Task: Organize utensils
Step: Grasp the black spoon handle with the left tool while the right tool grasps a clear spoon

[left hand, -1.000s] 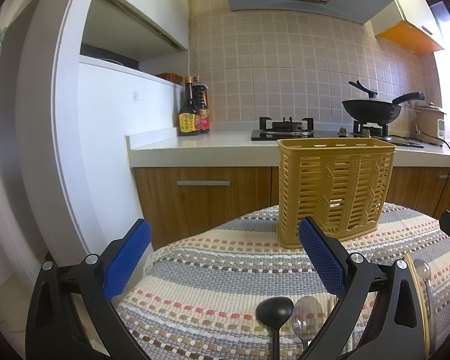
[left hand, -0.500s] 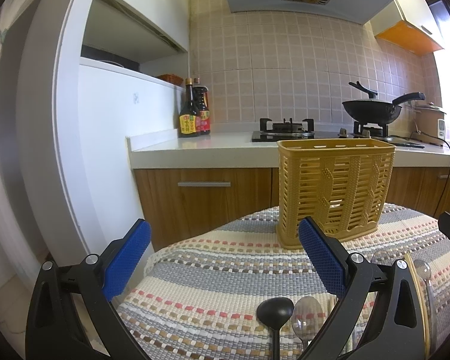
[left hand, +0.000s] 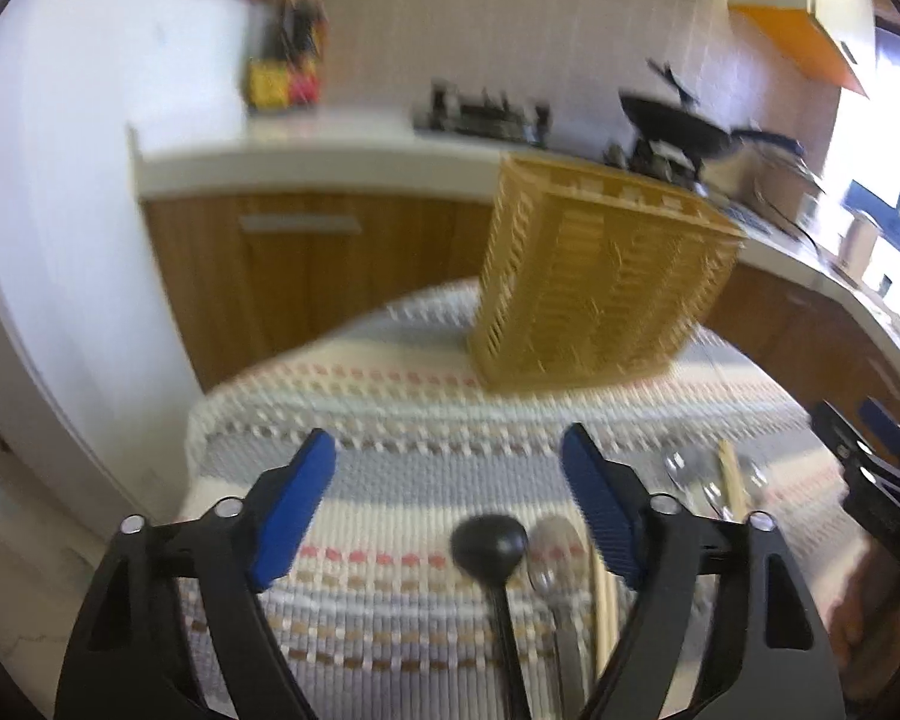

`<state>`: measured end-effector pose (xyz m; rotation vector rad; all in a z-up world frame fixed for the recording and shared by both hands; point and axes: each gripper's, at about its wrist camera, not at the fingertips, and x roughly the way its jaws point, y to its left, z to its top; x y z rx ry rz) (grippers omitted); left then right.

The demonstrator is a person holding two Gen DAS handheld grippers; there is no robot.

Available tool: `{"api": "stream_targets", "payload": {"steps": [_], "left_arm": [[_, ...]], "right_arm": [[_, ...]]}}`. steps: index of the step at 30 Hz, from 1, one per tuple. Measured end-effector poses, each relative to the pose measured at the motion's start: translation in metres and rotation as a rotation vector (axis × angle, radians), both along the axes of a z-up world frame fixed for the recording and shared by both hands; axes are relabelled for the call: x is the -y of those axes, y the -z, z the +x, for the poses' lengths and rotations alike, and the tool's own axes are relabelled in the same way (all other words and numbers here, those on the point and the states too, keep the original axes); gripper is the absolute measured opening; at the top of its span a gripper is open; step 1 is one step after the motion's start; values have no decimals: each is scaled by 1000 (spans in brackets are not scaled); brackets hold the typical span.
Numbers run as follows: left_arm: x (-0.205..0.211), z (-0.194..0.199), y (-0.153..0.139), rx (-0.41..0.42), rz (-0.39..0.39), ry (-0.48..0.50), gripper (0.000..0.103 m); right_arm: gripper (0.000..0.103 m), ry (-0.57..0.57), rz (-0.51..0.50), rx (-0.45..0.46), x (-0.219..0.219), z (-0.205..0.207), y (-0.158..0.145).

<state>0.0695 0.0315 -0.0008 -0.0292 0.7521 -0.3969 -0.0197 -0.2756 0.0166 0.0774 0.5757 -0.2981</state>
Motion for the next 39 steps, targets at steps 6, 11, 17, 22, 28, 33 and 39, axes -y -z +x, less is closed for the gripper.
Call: {"api": "stream_targets", "payload": {"steps": [6, 11, 17, 22, 28, 33, 39], "left_arm": [[3, 28, 22, -326, 37, 166, 56], [22, 24, 48, -461, 100, 249, 43], [44, 26, 68, -497, 218, 245, 33], [53, 31, 71, -465, 245, 224, 25], [57, 49, 65, -454, 219, 186, 7], [47, 60, 64, -441, 151, 167, 5], [28, 77, 73, -516, -53, 190, 5]], "right_arm": [[84, -131, 47, -242, 4, 33, -3], [62, -208, 103, -372, 2, 44, 7], [54, -264, 200, -456, 3, 58, 11], [54, -283, 248, -472, 4, 66, 4], [43, -311, 317, -534, 2, 88, 4], [37, -342, 362, -635, -7, 112, 15], [37, -293, 378, -716, -12, 135, 37]]}}
